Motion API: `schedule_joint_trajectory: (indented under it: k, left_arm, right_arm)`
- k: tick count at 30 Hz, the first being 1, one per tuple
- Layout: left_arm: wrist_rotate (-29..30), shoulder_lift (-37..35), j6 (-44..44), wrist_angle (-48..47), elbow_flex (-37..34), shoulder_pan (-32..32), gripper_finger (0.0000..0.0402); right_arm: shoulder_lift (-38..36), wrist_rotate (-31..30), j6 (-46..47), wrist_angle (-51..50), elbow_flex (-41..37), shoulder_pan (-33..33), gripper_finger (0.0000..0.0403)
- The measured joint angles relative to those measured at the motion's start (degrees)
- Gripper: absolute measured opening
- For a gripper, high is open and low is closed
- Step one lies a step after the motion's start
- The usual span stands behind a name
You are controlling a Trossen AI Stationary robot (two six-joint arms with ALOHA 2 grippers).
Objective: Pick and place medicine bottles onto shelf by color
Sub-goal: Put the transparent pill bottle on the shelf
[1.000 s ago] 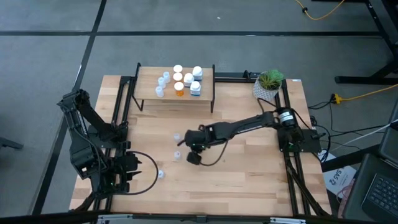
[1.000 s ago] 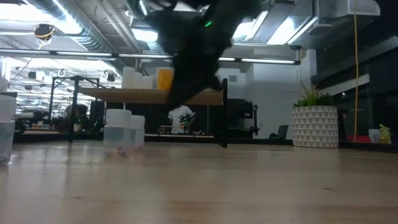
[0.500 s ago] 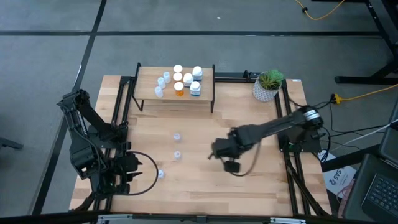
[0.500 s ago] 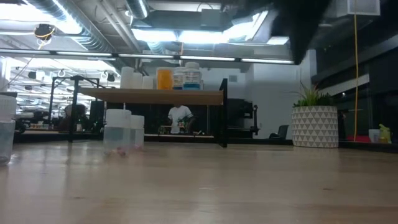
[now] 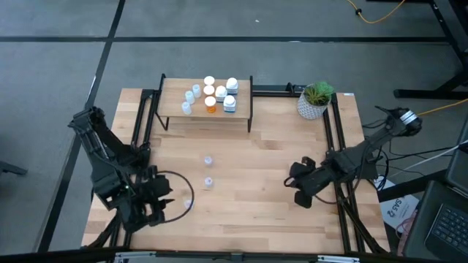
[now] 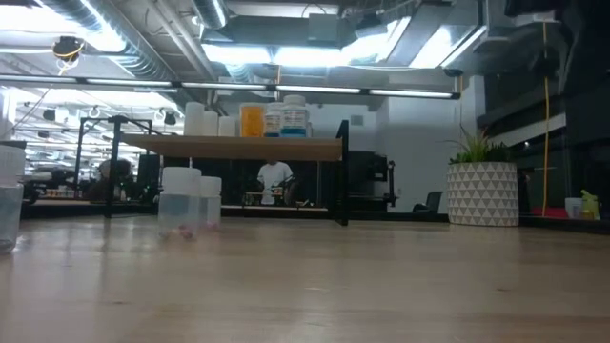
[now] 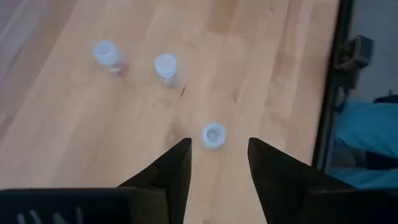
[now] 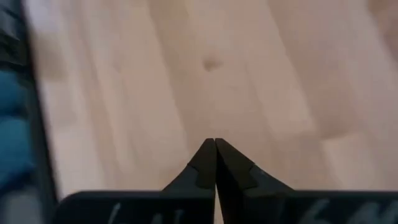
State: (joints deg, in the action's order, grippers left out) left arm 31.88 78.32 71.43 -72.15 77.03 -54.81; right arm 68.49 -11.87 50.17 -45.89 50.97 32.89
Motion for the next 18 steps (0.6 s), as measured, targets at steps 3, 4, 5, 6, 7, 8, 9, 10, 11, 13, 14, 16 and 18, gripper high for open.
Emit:
schedule_joint_trajectory:
  k: [3, 4, 5, 6, 7, 8, 9, 10, 11, 13, 14, 16, 18]
  left_arm:
    - [-0.4, 0.3, 0.4, -0.1, 0.0, 2.0, 0.0160]
    - [-1.1, 0.3, 0.2, -0.1, 0.0, 2.9, 0.0165]
    - [-2.0, 0.3, -0.2, -0.1, 0.0, 3.9, 0.0172]
    - [-2.7, 0.3, -1.4, -0.2, 0.0, 4.9, 0.0178]
    - [-3.1, 0.3, -2.8, -0.2, 0.0, 5.8, 0.0186]
    - [-3.3, 0.3, -4.3, -0.1, 0.0, 6.7, 0.0194]
    - [-3.8, 0.3, -5.7, 0.0, 0.0, 7.7, 0.0201]
    - [-4.6, 0.4, -7.3, 0.3, 0.0, 8.7, 0.0209]
    - [-5.3, 0.8, -8.6, 0.9, 0.0, 9.7, 0.0216]
    - [-7.3, 2.2, -11.7, 3.0, 0.0, 11.5, 0.0229]
    - [-8.9, 3.2, -13.0, 3.6, 0.0, 12.1, 0.0234]
    - [-11.3, 5.3, -16.2, 3.9, 0.0, 13.0, 0.0240]
    - [-12.4, 8.2, -20.7, 4.2, 0.0, 13.7, 0.0242]
  right_arm:
    - [-3.5, -0.2, 1.4, 9.5, -5.4, 0.9, 0.0007]
    - [-4.1, -0.2, 1.5, 12.2, -6.7, 1.1, 0.0009]
    - [-4.4, -0.4, 1.3, 14.0, -7.8, 1.2, 0.0010]
    - [-4.6, -0.4, 0.7, 15.0, -8.6, 1.2, 0.0011]
    - [-4.6, -0.5, 0.5, 16.1, -9.1, 1.2, 0.0011]
    - [-4.6, -0.5, 0.5, 16.9, -9.4, 1.2, 0.0011]
    - [-4.6, -0.6, 0.5, 17.3, -9.7, 1.2, 0.0011]
    - [-4.6, -0.7, 0.5, 17.6, -10.0, 1.2, 0.0011]
    - [-4.6, -1.0, 0.5, 17.6, -10.3, 1.2, 0.0012]
    - [-4.5, -2.9, 0.4, 17.8, -10.4, 1.2, 0.0012]
    - [-4.5, -3.7, 0.3, 17.8, -10.4, 1.2, 0.0012]
    - [-4.5, -4.8, -0.1, 17.9, -10.4, 1.2, 0.0013]
    - [-4.5, -5.3, -1.0, 18.0, -10.4, 1.1, 0.0013]
